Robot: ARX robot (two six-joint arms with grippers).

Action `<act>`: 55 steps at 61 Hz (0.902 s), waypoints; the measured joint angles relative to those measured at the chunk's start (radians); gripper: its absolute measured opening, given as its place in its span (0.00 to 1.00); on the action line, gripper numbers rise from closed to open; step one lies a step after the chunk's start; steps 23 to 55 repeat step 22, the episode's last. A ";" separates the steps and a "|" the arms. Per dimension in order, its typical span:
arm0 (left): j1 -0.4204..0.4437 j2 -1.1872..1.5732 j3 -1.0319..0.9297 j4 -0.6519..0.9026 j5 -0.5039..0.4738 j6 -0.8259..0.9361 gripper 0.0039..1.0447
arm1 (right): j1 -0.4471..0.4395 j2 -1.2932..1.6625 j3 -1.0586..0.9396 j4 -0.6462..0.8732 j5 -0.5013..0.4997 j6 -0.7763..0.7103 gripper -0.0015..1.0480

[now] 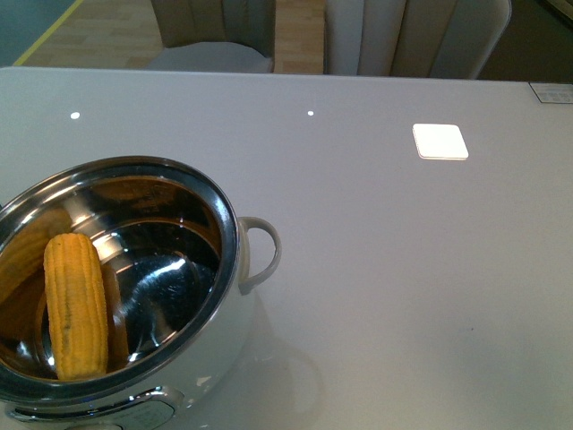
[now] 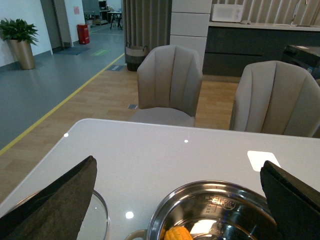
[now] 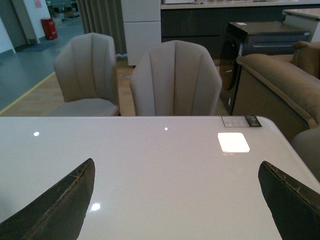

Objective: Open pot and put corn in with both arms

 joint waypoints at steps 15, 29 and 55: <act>0.000 0.000 0.000 0.000 0.000 0.000 0.93 | 0.000 0.000 0.000 0.000 0.000 0.000 0.92; 0.000 0.000 0.000 0.000 0.000 0.000 0.93 | 0.000 0.000 0.000 0.000 0.000 0.000 0.92; 0.000 0.000 0.000 0.000 0.000 0.000 0.93 | 0.000 0.000 0.000 0.000 0.000 0.000 0.92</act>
